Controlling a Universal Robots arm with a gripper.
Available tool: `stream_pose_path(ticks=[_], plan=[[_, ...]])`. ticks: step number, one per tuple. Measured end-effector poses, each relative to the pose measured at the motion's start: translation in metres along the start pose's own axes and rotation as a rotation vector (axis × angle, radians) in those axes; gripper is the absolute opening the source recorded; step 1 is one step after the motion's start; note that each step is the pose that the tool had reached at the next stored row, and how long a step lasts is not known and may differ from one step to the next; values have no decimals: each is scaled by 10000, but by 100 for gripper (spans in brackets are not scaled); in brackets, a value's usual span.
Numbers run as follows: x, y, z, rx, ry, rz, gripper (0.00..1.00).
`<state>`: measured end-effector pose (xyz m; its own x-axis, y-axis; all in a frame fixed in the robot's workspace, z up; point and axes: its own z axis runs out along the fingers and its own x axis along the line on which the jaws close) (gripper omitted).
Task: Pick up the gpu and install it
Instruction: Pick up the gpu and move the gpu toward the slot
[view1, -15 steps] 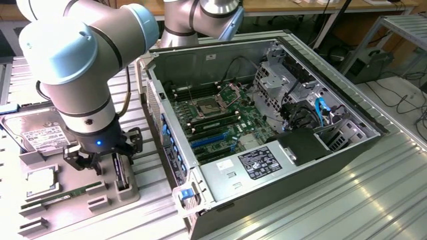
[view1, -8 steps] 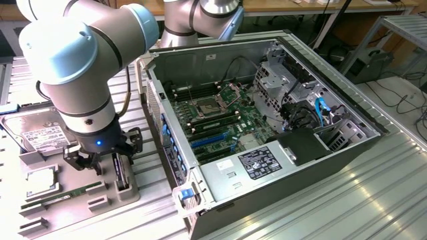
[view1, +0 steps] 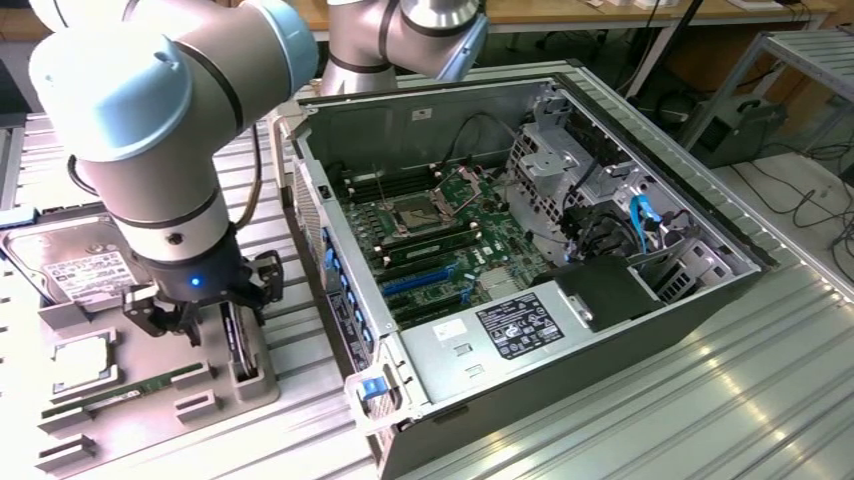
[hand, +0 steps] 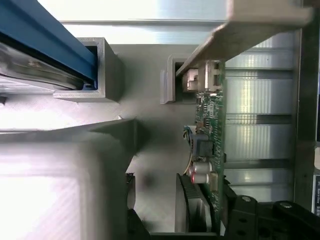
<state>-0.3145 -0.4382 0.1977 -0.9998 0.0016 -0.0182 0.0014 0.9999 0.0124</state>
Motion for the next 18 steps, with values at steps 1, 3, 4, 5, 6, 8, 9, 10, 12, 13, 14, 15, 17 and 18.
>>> stream_pose_path(ticks=[1,3,4,5,6,8,9,10,12,13,14,15,17,18], plan=[[-1,0,-27,-1,-1,-1,72],[-1,0,-59,2,1,-2,72],[-2,0,-62,0,-1,-2,72],[-1,0,-66,1,0,-1,72],[-1,-1,-73,3,3,-1,72],[-4,0,-108,3,2,-2,72],[-6,0,-108,1,0,-2,72],[-6,0,-108,1,0,-1,72],[-16,-1,-109,3,3,-3,72],[-26,-4,-109,2,2,-3,72],[-37,-6,-109,2,2,-2,72],[-46,-8,-110,3,2,-1,72],[-53,-20,-114,4,3,4,72],[-57,-29,-115,2,1,9,72]])
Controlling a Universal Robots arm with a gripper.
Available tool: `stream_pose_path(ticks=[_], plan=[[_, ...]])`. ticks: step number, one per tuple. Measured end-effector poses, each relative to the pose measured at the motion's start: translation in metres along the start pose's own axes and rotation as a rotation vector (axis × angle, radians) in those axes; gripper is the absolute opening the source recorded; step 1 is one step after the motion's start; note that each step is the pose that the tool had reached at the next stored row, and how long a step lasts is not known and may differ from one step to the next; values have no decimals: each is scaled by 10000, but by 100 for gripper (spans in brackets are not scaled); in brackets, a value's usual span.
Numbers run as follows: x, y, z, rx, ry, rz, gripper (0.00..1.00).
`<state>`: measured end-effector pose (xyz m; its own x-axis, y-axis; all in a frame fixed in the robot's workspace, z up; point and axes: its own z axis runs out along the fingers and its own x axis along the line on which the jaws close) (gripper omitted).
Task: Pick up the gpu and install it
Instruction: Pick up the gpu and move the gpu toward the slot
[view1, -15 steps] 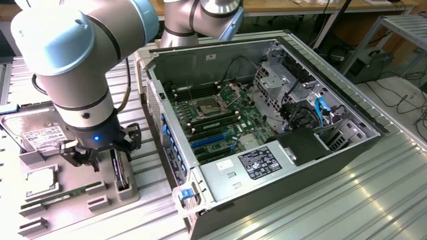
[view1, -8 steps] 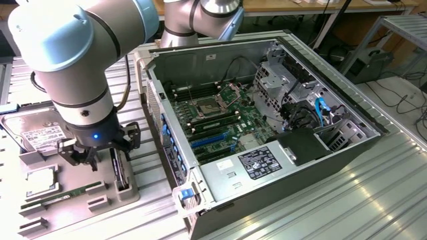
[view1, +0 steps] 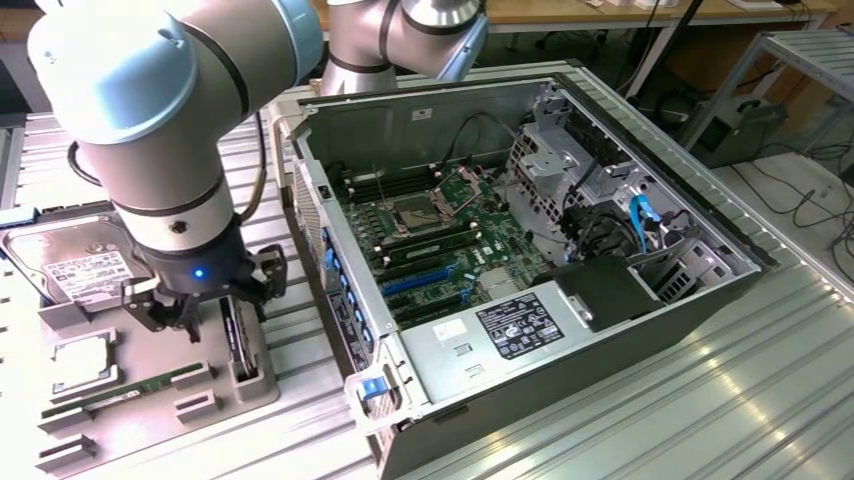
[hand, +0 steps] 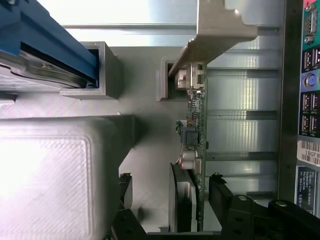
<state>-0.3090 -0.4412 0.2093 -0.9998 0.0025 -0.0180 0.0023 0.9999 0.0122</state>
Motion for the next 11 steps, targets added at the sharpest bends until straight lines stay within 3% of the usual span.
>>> stream_pose_path(ticks=[6,11], plan=[[-17,-42,-7,3,-1,73,72],[-38,-41,-84,35,-3,95,72]])
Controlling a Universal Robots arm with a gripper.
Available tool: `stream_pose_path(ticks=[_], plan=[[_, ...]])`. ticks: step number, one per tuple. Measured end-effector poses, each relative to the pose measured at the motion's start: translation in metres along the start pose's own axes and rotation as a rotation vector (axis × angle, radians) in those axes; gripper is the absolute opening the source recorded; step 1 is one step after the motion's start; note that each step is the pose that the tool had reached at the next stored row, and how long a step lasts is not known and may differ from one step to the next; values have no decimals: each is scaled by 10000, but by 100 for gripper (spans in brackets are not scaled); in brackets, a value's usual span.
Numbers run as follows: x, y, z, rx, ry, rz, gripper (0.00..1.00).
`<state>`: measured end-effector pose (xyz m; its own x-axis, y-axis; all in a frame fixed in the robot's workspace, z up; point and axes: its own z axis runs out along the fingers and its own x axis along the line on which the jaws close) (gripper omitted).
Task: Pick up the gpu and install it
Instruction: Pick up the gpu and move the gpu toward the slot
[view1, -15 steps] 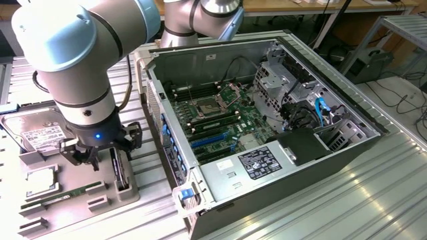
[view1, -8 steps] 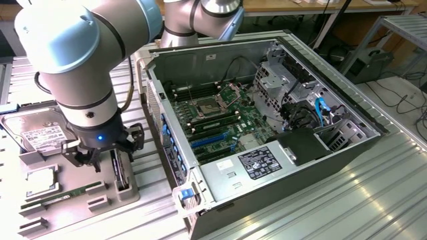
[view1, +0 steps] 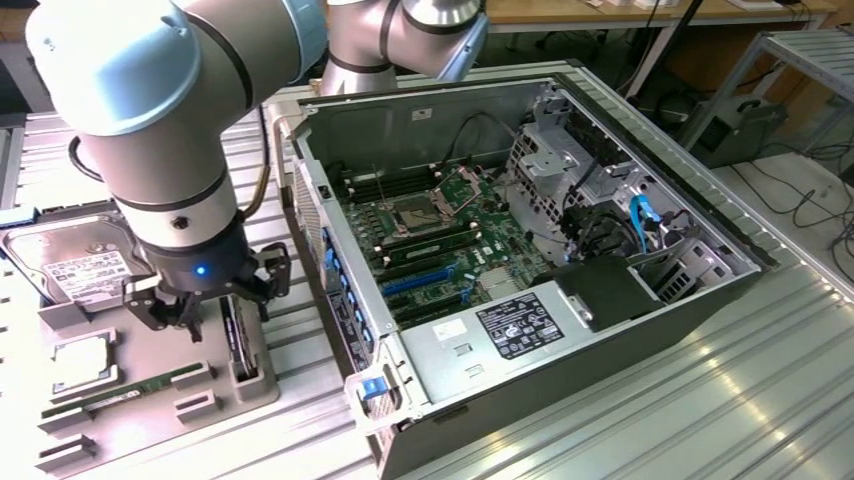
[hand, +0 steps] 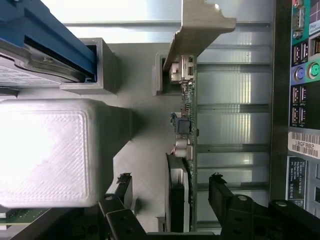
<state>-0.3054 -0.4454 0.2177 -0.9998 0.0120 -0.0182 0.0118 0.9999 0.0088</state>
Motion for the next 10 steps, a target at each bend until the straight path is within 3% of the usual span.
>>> stream_pose_path(ticks=[10], plan=[[-23,-2,-1,14,2,38,71]])
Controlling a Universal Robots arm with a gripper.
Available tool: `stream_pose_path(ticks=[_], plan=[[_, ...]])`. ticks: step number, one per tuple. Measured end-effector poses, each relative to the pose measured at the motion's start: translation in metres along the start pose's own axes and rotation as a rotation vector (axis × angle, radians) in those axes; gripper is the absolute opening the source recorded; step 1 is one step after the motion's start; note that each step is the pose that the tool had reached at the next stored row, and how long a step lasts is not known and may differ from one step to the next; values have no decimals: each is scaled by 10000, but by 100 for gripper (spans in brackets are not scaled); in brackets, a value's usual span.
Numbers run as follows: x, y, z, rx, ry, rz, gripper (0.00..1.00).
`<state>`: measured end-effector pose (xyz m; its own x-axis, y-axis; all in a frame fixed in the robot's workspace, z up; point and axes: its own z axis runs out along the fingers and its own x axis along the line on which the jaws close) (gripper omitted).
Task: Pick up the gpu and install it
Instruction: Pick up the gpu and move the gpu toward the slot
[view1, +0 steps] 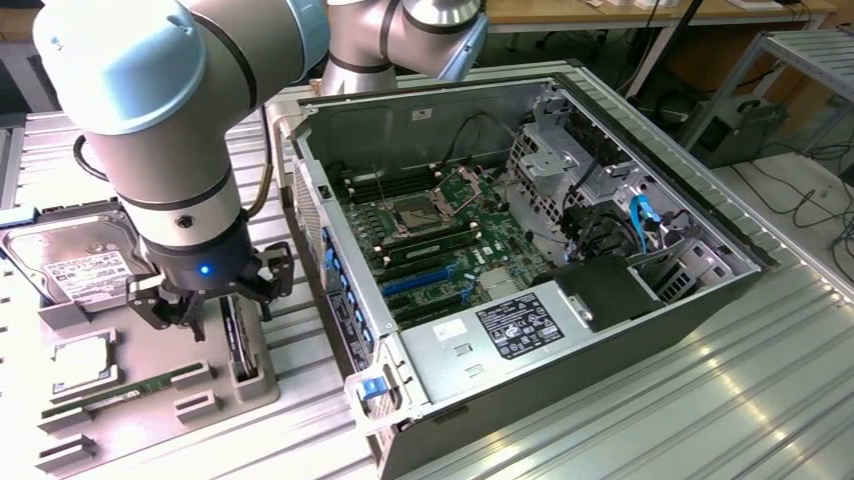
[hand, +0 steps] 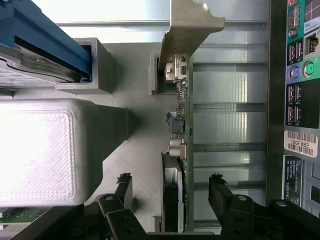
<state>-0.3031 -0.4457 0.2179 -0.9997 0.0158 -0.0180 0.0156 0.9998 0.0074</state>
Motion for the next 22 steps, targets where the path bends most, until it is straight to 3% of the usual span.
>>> stream_pose_path(ticks=[2,5,7,8,19,20,21,22], plan=[[0,-2,0,-1,0,-1,71],[-1,-4,-3,18,-1,-2,57],[-1,-4,-10,33,-2,-3,55],[-2,-2,-20,45,-1,-1,42],[-2,62,-19,52,-1,-1,42],[-2,62,-19,52,-1,-1,28],[-2,62,-19,52,-1,-1,28],[-4,63,-121,51,-1,0,28]])
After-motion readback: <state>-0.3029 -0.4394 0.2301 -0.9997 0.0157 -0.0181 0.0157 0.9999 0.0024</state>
